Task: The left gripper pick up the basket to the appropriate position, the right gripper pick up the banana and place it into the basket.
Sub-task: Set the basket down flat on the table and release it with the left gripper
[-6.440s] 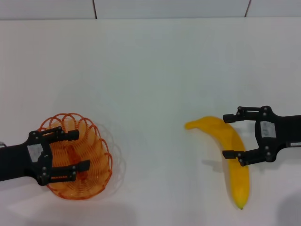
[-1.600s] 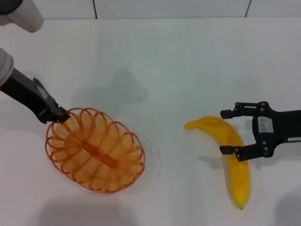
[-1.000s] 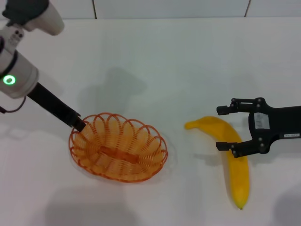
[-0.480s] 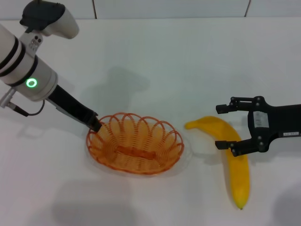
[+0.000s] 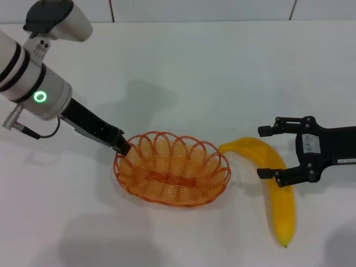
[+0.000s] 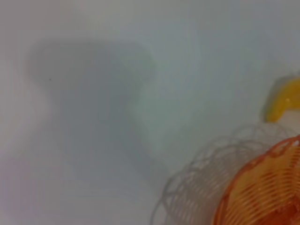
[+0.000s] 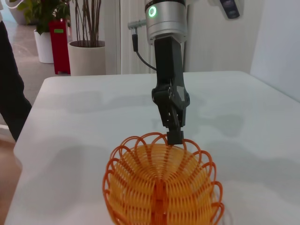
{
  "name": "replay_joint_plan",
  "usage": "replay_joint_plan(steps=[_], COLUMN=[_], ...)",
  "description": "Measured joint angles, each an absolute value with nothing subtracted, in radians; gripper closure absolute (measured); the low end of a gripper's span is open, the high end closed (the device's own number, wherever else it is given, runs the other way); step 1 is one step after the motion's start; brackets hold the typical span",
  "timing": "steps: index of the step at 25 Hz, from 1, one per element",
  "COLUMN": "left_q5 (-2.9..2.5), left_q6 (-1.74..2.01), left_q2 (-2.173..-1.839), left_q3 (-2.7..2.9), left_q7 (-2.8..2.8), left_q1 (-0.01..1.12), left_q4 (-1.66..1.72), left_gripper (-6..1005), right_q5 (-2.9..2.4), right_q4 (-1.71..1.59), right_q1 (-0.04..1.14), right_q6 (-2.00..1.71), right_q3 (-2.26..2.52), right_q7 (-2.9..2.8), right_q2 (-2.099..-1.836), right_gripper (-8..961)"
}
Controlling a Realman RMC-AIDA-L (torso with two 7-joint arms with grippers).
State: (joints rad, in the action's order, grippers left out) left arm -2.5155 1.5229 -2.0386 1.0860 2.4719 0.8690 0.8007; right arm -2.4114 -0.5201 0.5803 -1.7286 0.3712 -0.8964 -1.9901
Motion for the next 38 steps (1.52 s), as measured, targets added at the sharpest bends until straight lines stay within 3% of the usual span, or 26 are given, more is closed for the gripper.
replay_joint_plan(steps=[13, 23, 34, 38], left_q5=[-2.51, -2.509, -2.482, -2.458], left_q6=[1.532, 1.545, 1.598, 1.607], left_q2=[-2.039, -2.039, -2.04, -2.04], left_q3=[1.093, 1.094, 1.121, 1.154], left_q7=[2.487, 2.486, 2.464, 2.463], left_q1=[0.86, 0.857, 0.857, 0.857], left_q4=[0.803, 0.802, 0.807, 0.809], left_gripper=[953, 895, 478, 410], right_q5=[-2.411, -2.411, -2.411, -2.411], right_q4=[-0.52, -0.52, -0.52, -0.52], right_q1=[0.58, 0.58, 0.58, 0.579], right_q6=[-1.729, -1.729, -1.729, -1.729], right_q3=[0.371, 0.371, 0.371, 0.371], right_q7=[-0.897, -0.897, -0.895, -0.895], right_q2=[-1.989, -1.989, -1.989, -1.989], right_gripper=[70, 70, 69, 69])
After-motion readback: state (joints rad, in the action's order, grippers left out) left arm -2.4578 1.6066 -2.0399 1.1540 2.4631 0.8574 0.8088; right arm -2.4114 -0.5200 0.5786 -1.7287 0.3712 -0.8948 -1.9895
